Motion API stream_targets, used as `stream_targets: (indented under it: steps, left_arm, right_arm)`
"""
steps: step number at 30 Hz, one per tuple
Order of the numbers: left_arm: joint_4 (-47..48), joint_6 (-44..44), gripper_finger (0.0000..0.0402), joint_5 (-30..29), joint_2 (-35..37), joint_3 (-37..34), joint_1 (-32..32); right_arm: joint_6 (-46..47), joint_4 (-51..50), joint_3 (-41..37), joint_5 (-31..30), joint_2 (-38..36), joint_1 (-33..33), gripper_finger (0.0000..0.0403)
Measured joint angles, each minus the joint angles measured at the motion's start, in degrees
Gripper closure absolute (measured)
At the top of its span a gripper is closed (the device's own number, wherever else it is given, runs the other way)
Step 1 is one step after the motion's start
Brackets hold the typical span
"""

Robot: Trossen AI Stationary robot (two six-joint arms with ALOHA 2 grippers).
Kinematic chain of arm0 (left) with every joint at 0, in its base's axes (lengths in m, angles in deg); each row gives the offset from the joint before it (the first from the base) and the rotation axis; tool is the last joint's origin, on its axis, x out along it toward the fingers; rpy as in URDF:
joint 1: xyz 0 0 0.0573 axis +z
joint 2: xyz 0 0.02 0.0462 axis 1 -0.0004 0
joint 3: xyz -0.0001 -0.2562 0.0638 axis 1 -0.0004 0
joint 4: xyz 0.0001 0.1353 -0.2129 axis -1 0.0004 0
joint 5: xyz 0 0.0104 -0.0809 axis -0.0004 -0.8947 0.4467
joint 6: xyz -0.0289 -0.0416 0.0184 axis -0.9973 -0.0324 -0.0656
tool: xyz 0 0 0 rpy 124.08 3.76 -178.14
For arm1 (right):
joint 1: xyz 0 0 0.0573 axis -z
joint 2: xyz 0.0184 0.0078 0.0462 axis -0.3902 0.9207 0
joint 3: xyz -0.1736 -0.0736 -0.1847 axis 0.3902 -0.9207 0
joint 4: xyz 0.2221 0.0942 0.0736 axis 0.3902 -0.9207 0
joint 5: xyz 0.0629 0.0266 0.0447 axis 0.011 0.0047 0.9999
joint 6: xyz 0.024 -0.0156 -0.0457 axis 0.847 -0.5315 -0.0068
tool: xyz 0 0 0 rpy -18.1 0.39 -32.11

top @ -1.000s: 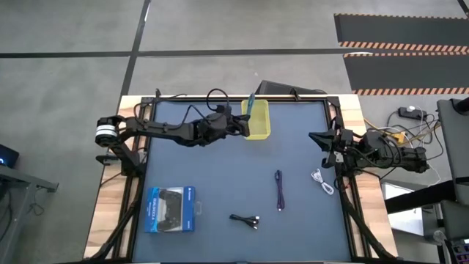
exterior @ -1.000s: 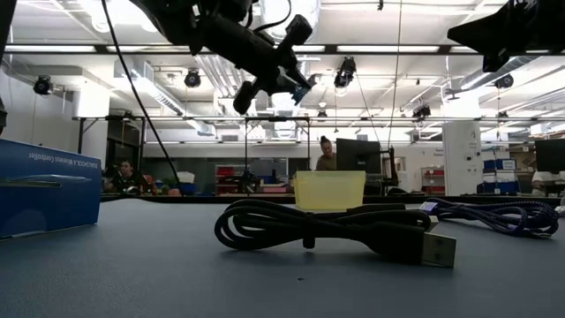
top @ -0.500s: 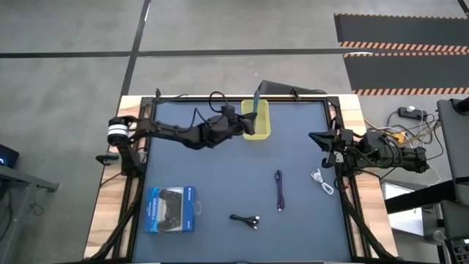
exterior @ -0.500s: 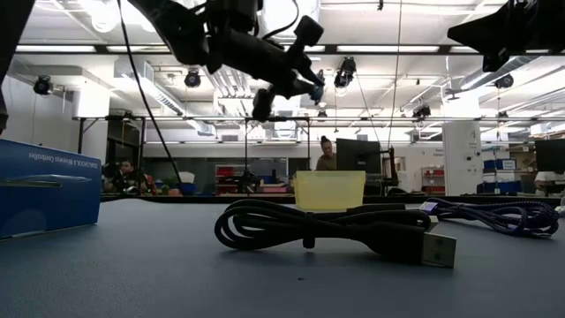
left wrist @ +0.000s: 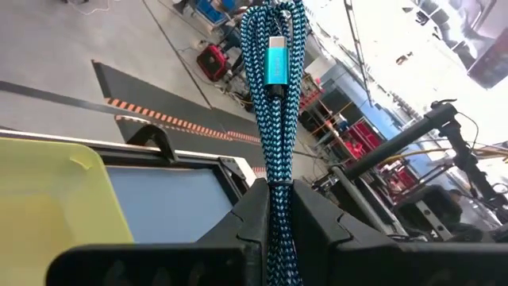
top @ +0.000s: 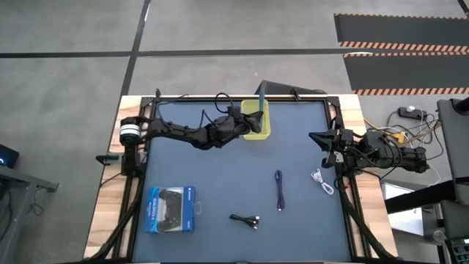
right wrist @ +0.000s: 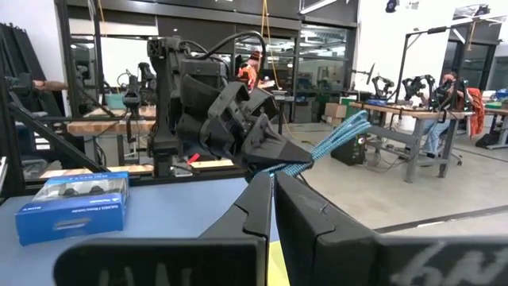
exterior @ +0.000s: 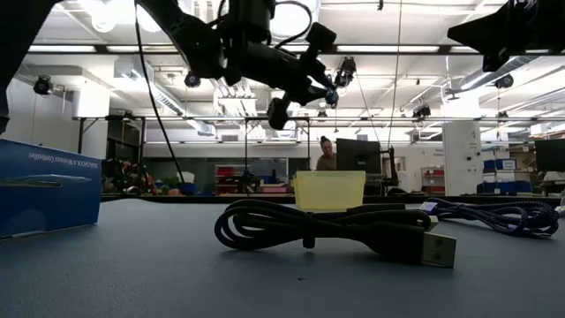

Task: Pick and place USB-C Cables
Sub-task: Put the blue charger cable into the yellow bin

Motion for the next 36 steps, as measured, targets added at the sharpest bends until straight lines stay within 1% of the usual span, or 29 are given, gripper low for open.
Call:
stream_targets:
  steps: [14, 18, 23, 36]
  left_arm:
    - [0.28, 0.06, 0.0381, -0.09, -7.03, 7.7, 1.28]
    - [2.74, 0.11, 0.0381, 0.1, -8.29, 9.23, 1.62]
    - [9.09, 0.03, 0.0381, -0.07, -8.92, 9.62, 2.32]
    - [11.37, 0.0, 0.0381, -1.17, -9.01, 9.26, 2.61]
  right_arm:
    - [-0.02, 0.22, 0.0, 0.02, 0.0, 0.0, 0.0394]
    - [-0.02, 0.19, 0.0, 0.02, -0.01, 0.0, 0.0394]
    - [-0.02, 0.17, 0.0, 0.02, 0.0, 0.0, 0.0394]
    - [-0.02, 0.0, 0.0, 0.02, 0.0, 0.0, 0.0394]
